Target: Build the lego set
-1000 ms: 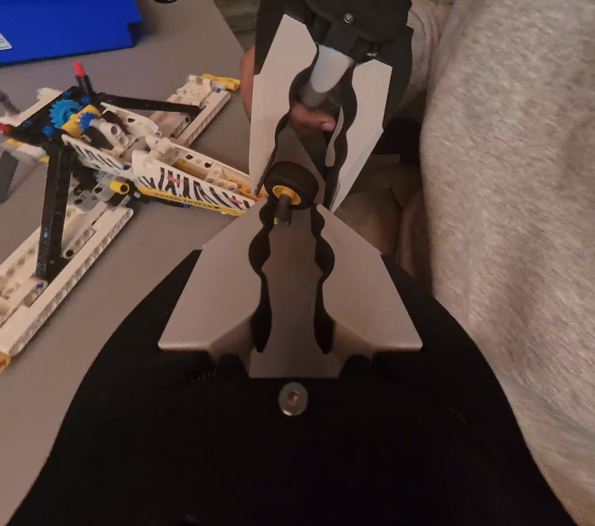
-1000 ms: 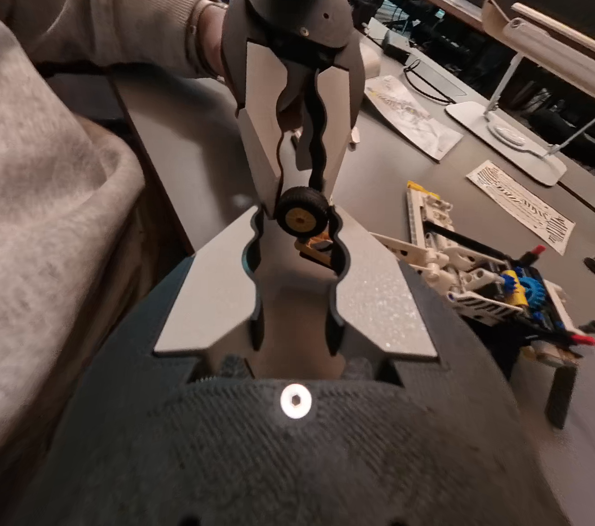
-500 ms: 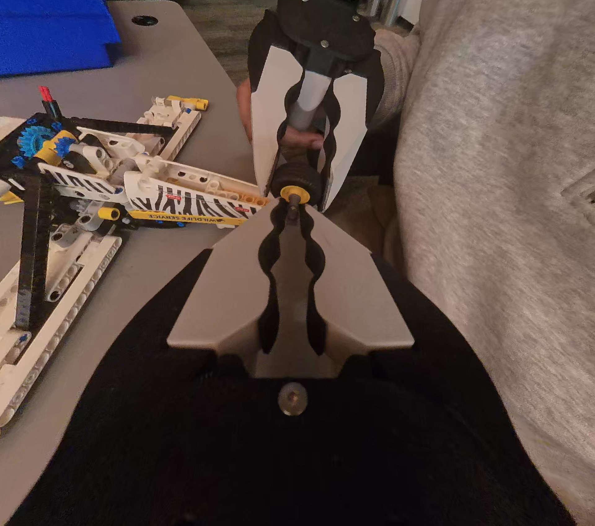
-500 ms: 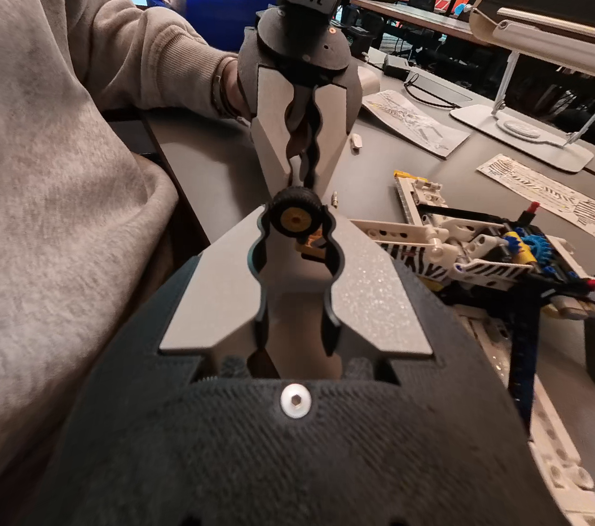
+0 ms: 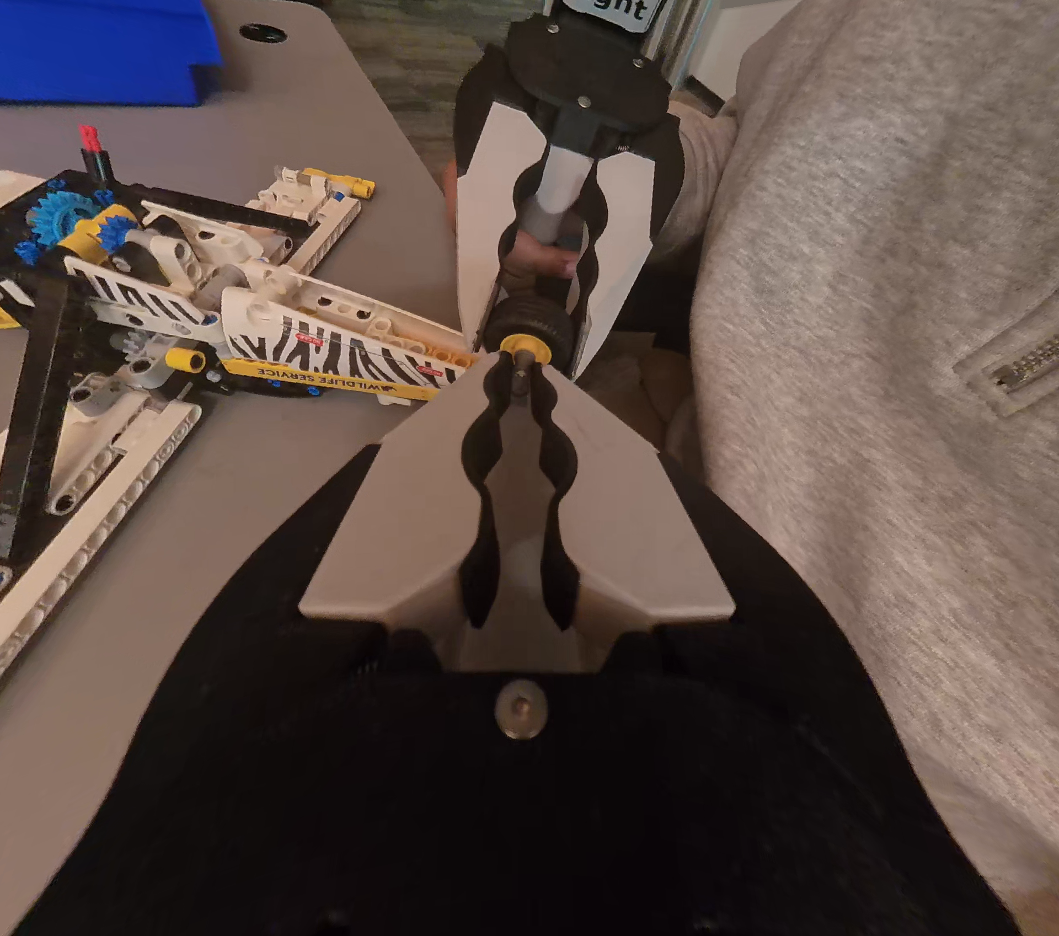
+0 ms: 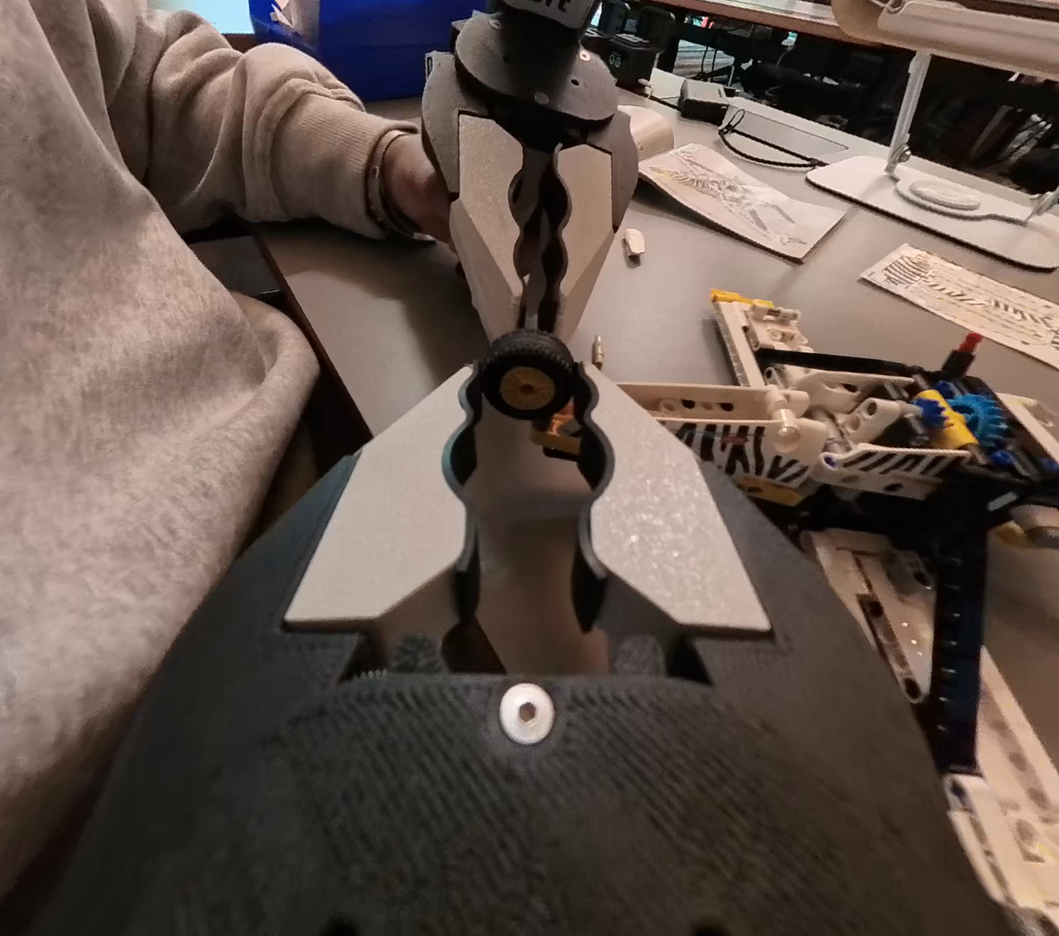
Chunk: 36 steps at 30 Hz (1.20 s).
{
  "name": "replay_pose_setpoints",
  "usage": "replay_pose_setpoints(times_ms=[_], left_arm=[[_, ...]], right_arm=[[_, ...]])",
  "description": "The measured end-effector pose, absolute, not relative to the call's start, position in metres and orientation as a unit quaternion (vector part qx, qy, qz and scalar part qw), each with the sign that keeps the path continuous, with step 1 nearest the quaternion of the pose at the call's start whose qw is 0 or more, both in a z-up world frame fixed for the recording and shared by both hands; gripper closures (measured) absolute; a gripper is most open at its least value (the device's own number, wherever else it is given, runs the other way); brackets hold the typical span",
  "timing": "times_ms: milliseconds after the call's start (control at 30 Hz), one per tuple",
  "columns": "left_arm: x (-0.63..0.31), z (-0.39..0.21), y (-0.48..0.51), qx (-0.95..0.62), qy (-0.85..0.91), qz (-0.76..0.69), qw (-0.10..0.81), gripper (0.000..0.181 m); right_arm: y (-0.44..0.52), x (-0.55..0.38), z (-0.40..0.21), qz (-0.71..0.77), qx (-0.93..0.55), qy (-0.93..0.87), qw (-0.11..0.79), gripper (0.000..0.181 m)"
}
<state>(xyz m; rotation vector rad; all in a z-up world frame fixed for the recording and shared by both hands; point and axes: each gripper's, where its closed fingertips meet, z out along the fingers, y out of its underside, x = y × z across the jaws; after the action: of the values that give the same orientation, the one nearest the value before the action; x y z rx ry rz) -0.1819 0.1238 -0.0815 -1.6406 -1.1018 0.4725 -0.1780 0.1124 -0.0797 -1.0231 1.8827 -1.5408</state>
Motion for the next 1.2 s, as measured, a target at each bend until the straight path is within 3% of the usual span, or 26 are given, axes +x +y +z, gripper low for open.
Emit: replay_pose_setpoints(times_ms=[367, 667, 800, 1200], left_arm=[[-0.182, -0.083, 0.121, -0.674, -0.48, 0.181, 0.532, 0.177], [-0.18, -0.089, 0.12, -0.68, -0.489, 0.176, 0.517, 0.177], [-0.17, -0.085, 0.095, -0.656, -0.508, 0.192, 0.524, 0.177], [-0.174, -0.083, 0.101, -0.66, -0.501, 0.205, 0.521, 0.176]], right_arm=[[0.111, -0.18, -0.08, -0.519, -0.239, 0.729, 0.377, 0.151], [0.113, -0.183, -0.087, -0.566, -0.305, 0.714, 0.279, 0.152], [0.116, -0.202, -0.082, -0.54, -0.235, 0.725, 0.359, 0.152], [0.121, -0.208, -0.082, -0.568, -0.223, 0.721, 0.329, 0.151]])
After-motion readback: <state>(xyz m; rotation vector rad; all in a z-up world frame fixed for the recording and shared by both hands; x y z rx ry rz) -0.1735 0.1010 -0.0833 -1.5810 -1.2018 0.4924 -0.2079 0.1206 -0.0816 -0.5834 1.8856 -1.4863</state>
